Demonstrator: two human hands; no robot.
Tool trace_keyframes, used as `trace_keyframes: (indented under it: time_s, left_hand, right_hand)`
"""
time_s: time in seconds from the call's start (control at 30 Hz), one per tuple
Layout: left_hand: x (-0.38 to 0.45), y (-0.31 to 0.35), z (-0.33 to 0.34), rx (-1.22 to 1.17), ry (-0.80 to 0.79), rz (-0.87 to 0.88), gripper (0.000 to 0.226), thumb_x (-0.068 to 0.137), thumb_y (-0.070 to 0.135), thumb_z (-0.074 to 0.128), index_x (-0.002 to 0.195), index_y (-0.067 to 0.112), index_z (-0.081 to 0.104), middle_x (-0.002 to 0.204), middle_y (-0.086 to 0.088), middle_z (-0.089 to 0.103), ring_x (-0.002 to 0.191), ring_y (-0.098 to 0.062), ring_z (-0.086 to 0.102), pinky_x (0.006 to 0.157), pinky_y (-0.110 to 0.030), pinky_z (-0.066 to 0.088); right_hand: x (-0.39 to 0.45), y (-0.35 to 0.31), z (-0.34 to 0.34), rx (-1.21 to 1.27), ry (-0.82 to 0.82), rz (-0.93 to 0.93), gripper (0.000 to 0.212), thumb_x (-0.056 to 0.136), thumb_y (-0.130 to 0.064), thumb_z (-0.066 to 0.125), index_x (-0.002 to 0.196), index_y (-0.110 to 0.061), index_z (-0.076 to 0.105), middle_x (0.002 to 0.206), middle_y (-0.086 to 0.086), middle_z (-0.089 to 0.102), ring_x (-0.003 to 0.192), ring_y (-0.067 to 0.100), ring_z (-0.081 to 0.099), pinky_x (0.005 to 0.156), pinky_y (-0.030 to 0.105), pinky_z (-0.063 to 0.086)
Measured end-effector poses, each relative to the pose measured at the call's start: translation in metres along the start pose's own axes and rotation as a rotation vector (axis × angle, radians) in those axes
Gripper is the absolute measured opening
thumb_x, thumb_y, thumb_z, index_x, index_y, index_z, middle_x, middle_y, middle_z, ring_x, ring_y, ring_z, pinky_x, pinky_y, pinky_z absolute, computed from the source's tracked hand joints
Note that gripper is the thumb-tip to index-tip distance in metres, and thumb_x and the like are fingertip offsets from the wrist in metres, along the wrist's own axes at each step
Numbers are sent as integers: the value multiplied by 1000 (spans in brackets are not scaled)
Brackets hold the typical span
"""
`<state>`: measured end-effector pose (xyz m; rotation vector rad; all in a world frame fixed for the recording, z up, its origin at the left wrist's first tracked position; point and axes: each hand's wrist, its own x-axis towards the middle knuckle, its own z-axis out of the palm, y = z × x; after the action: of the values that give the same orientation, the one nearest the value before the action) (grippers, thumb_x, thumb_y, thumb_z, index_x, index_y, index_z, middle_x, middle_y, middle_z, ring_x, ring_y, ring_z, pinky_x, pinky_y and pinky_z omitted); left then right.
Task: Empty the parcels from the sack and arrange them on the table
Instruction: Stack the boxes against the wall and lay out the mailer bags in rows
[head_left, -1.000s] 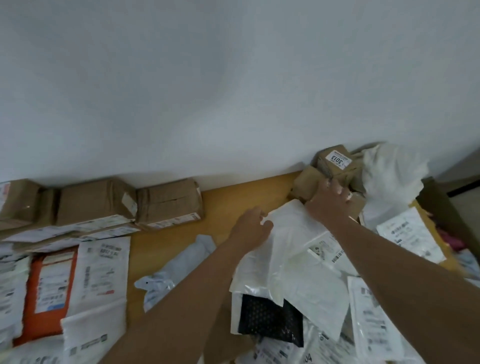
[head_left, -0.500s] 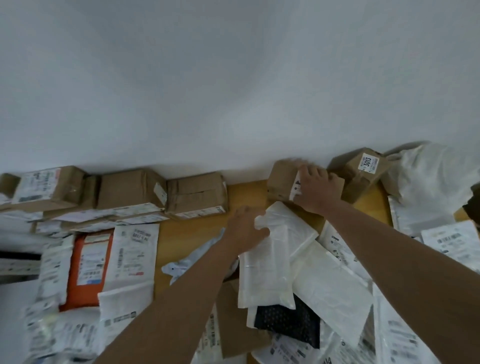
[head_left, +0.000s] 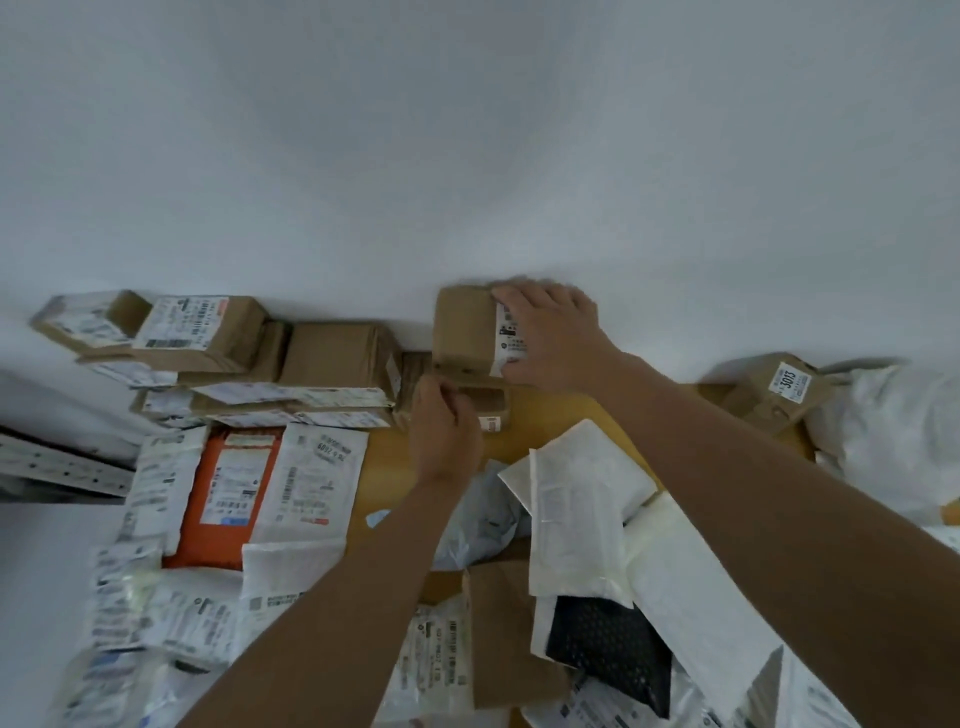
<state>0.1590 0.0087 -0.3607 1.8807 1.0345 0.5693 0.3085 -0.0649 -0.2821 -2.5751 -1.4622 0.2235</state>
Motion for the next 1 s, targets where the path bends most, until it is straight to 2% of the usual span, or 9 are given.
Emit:
trace_keyframes:
  time_s: [0.23, 0.33, 0.47, 0.57, 0.67, 0.73, 0.8, 0.9, 1.0]
  left_hand:
    - [16, -9, -33, 55, -61, 7, 14, 95, 6, 45, 93, 15, 55, 91, 2, 55, 81, -14, 50, 60, -14, 34]
    - [19, -15, -39, 65, -109, -20, 18, 94, 6, 44, 100, 16, 58, 98, 1, 57, 89, -17, 54, 64, -21, 38]
    - [18, -17, -42, 80, -179, -56, 27, 95, 8, 44, 117, 14, 57, 116, -1, 58, 103, -19, 55, 84, -37, 48]
    - [15, -16, -41, 109, -143, -57, 26, 95, 10, 46, 119, 13, 55, 117, -1, 56, 103, -18, 54, 82, -32, 45]
    - [14, -16, -36, 101, -84, -58, 19, 96, 12, 48, 113, 12, 56, 113, -1, 57, 97, -16, 54, 78, -28, 42]
    - [13, -15, -30, 128, -101, -44, 15, 97, 16, 48, 107, 14, 59, 105, -1, 63, 93, -18, 57, 74, -30, 44]
    - [13, -14, -21, 135, -174, -34, 15, 97, 17, 47, 101, 16, 62, 100, 0, 66, 89, -17, 60, 70, -27, 43]
    - [12, -7, -11, 135, -220, -89, 16, 98, 17, 47, 104, 17, 62, 101, 4, 62, 93, -16, 58, 75, -26, 44]
    - [7, 2, 3, 152, -151, -238, 12, 98, 19, 45, 102, 18, 55, 98, 4, 57, 89, -17, 53, 75, -30, 41]
  right_hand:
    - [34, -50, 18, -109, -60, -85, 85, 82, -48, 64, 152, -23, 23, 154, -1, 28, 141, 26, 21, 112, 45, 23]
    - [37, -55, 31, -132, -65, -70, 84, 83, -49, 63, 152, -24, 23, 155, -2, 28, 140, 28, 21, 109, 47, 26]
    - [36, -51, 44, -144, -1, -111, 76, 87, -52, 62, 149, -19, 32, 156, -1, 28, 139, 28, 26, 109, 45, 26]
    - [28, -41, 53, -75, 67, -142, 75, 86, -56, 62, 144, -15, 38, 155, 5, 29, 140, 29, 28, 112, 45, 23]
    - [11, -25, 63, 41, 189, 6, 74, 85, -60, 57, 140, -14, 40, 147, 10, 37, 136, 32, 31, 108, 50, 30]
    - [-1, -13, 70, 141, 319, 199, 63, 88, -54, 52, 132, -10, 44, 132, 14, 46, 119, 34, 44, 97, 50, 43]
    - [-11, -6, 73, 316, 316, 305, 53, 94, -50, 47, 125, -7, 45, 122, 14, 51, 106, 32, 53, 87, 46, 49]
    - [-21, 6, 77, 407, 196, 276, 45, 99, -46, 44, 126, -10, 49, 125, 9, 58, 114, 27, 53, 92, 41, 44]
    - [-39, 38, 81, 259, 346, 422, 42, 94, -41, 52, 124, -11, 55, 129, 8, 58, 127, 30, 44, 100, 46, 36]
